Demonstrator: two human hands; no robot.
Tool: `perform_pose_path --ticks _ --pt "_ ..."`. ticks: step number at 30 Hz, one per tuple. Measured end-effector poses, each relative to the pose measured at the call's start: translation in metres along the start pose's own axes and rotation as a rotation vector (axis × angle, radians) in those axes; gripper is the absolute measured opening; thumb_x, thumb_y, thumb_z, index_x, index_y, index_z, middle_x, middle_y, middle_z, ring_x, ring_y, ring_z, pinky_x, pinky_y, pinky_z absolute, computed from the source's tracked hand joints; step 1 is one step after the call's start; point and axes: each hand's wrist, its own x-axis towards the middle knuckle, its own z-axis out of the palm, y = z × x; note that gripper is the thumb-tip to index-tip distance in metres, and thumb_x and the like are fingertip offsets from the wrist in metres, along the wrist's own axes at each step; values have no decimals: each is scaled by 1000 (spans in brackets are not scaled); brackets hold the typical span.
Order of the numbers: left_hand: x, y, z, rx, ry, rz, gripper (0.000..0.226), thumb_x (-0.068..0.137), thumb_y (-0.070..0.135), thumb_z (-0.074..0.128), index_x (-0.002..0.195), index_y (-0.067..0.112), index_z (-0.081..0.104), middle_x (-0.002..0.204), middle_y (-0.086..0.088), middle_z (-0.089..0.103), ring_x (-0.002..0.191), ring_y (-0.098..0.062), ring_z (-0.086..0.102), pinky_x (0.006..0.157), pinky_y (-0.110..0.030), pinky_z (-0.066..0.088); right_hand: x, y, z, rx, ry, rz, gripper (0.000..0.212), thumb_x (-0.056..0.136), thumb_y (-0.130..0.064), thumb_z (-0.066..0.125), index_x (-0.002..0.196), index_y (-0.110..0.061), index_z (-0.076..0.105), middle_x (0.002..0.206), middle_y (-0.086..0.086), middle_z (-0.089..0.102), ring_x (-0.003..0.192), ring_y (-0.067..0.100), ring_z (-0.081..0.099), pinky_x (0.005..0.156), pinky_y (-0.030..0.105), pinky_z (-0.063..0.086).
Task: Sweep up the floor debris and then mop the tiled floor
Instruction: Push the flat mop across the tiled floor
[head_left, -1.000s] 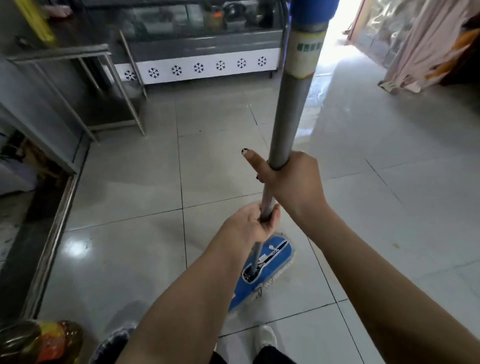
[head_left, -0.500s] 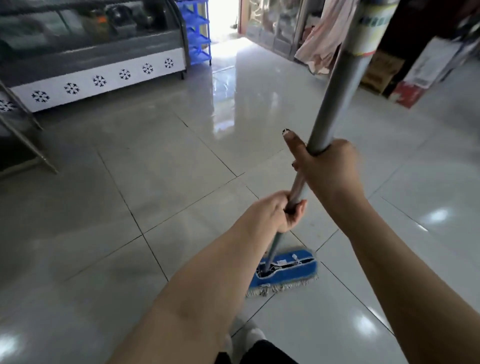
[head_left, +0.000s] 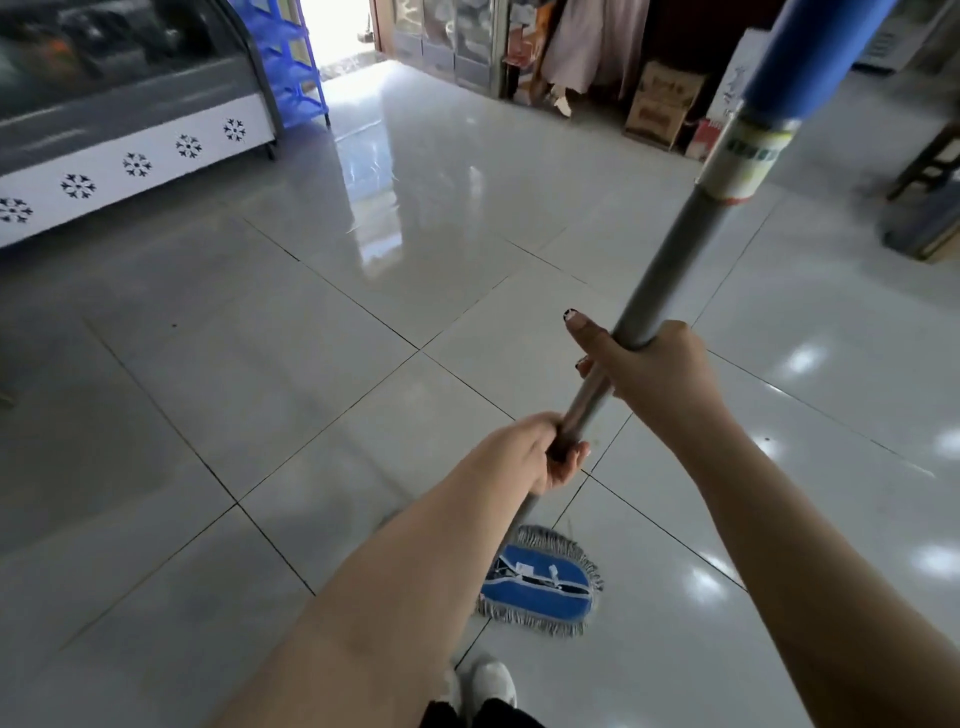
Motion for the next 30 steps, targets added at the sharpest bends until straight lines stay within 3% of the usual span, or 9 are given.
perform_pose_path --ticks 4,9,13,18,23,26,28,30 --pt "7 5 2 39 8 -17 46 94 29 49 59 0 54 42 -8 54 29 -12 49 32 -16 42 8 7 0 26 -5 43 55 71 -61 66 69 -6 69 67 0 72 61 14 66 60 32 54" --pt "16 20 -7 126 -18 -64 45 94 31 48 60 2 53 45 -7 55 32 -13 50 36 -16 43 17 4 10 19 16 64 59 66 -64 67 71 -5 68 67 3 72 69 20 70 67 38 57" --pt "22 34 -20 249 -72 -95 40 94 32 49 65 4 52 46 -8 56 31 -14 52 31 -19 43 20 0 23 49 68 152 60 56 -71 66 64 -11 65 64 -6 72 68 14 70 70 39 59" --pt "28 42 -43 369 -170 -170 41 91 32 54 61 4 52 44 -9 56 30 -16 53 28 -19 41 6 -14 49 48 234 223 64 50 -75 62 61 -12 64 63 -8 71 66 15 71 68 40 59" --pt "22 33 -85 554 -211 -206 56 94 27 45 45 1 53 39 -6 49 26 -11 45 26 -15 36 -36 -50 98 21 372 276 75 57 -70 63 79 1 66 75 11 71 72 25 69 62 31 57" --pt "11 23 -103 653 -277 -225 43 94 24 43 56 4 50 40 -3 46 27 -8 43 26 -14 34 -62 -65 120 51 431 338 83 56 -69 65 88 8 63 84 21 69 66 23 64 61 30 53" --pt "4 13 -111 703 -317 -228 44 94 27 44 57 5 50 42 -1 46 29 -7 43 27 -13 34 -81 -72 126 97 490 387 80 56 -64 70 88 10 63 73 20 65 62 18 55 57 27 45" --pt "0 -3 -114 758 -365 -221 46 95 31 43 57 6 51 43 -1 47 30 -6 43 29 -12 35 -105 -74 130 187 595 448 70 57 -52 78 86 9 64 62 7 58 61 14 53 54 22 43"
